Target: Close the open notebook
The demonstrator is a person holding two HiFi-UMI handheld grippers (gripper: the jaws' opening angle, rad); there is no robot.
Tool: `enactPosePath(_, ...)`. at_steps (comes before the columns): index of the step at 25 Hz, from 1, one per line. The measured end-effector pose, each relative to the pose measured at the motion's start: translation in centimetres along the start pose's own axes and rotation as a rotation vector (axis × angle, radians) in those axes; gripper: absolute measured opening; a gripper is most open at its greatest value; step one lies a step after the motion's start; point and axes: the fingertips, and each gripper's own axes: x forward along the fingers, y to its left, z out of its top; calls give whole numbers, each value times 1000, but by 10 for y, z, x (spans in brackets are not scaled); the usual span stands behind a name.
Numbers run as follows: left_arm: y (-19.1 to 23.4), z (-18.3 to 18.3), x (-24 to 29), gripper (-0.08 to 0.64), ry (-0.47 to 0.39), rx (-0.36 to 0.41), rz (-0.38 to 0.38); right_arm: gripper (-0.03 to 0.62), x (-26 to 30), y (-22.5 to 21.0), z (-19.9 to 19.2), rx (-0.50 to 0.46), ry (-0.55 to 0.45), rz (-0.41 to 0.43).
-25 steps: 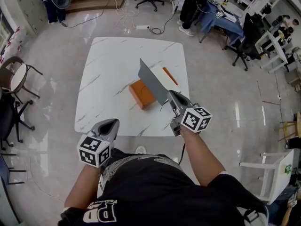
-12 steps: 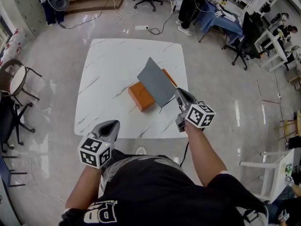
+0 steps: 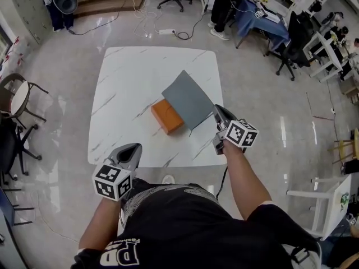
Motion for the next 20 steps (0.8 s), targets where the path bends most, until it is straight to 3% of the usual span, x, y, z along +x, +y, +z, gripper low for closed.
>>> enactPosePath(14, 5, 4, 14, 58, 19, 14, -7, 6, 13, -44, -20, 44, 53, -60)
enactPosePath(20, 4, 8, 17, 58, 21, 16, -12, 6, 20, -58, -33, 107, 86, -74)
